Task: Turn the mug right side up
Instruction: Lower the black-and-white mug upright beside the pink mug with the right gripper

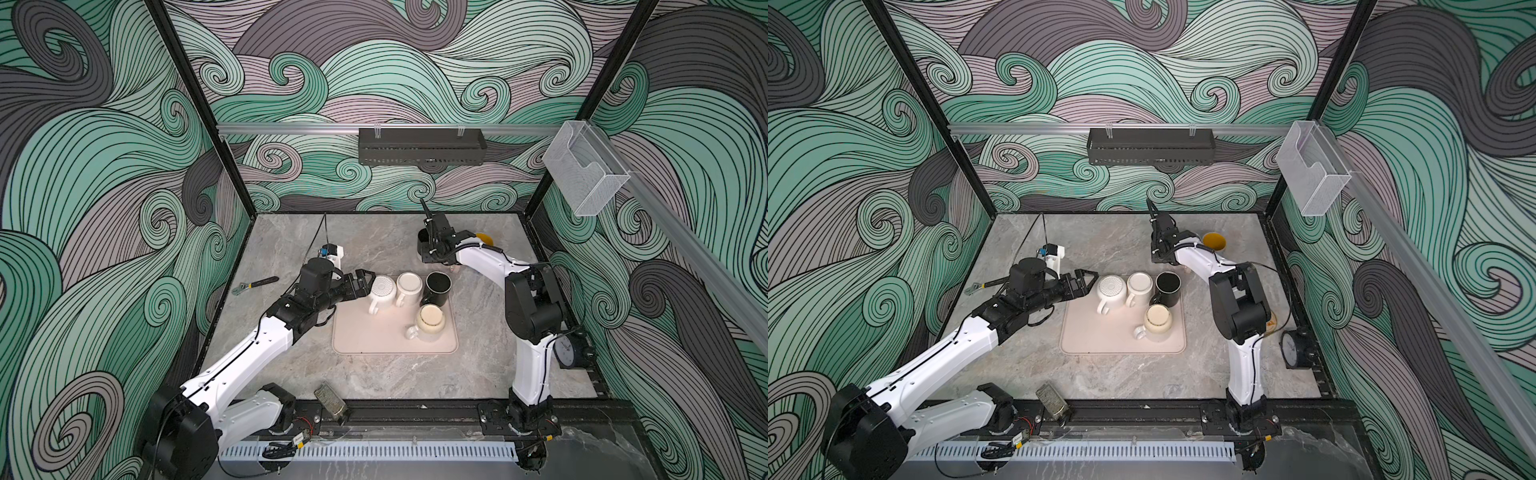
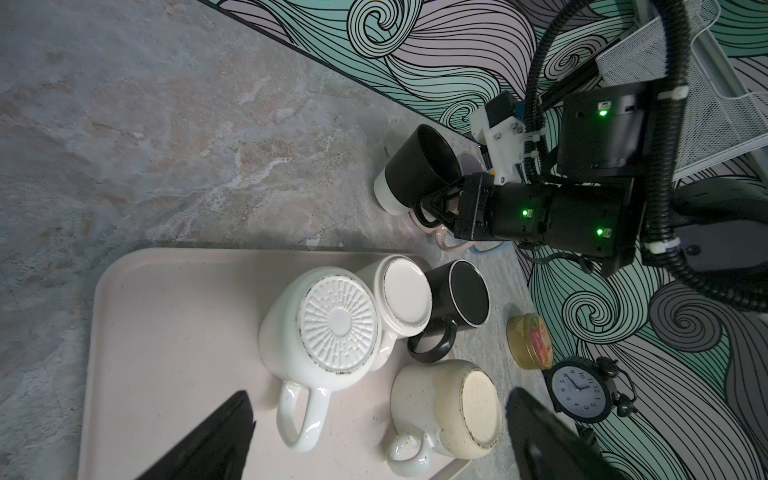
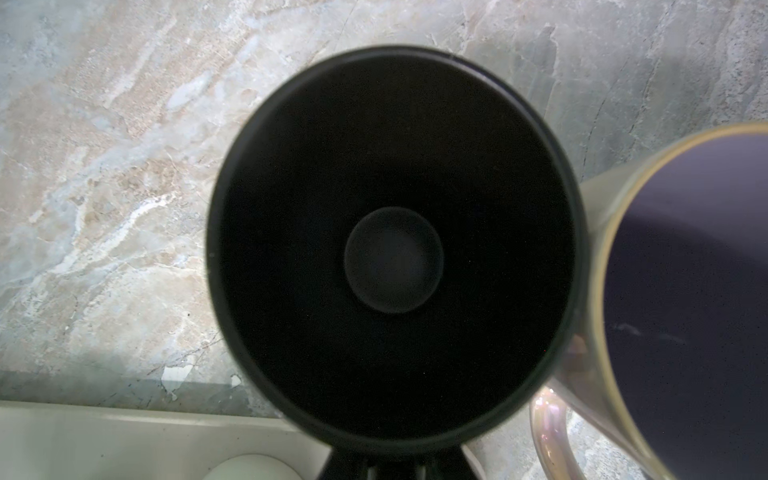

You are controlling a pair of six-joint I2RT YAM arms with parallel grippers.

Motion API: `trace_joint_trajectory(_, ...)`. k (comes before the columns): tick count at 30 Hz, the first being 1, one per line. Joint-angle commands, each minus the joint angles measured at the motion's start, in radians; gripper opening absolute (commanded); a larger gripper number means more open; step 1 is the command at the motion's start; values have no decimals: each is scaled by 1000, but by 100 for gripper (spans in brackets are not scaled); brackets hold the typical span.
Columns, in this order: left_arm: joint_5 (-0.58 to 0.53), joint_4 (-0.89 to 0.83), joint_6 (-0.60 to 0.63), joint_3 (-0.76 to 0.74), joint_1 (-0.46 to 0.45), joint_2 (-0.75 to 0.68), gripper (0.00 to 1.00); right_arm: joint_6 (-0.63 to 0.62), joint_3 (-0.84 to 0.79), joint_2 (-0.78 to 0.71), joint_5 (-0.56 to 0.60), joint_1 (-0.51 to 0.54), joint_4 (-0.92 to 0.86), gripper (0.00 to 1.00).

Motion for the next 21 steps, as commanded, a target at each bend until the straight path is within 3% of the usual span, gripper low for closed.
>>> trace_joint_trajectory(1, 10, 9, 1, 2, 2, -27, 96, 1, -8, 10, 28, -4, 62, 0)
trace_joint_trajectory(9, -18, 12, -7, -31, 2, -56, 97, 19, -58, -1, 25, 0, 95, 1)
trace_joint_trajectory(21, -36, 13, -15, -65, 1, -89, 97, 73, -98, -44, 46, 25, 86, 23)
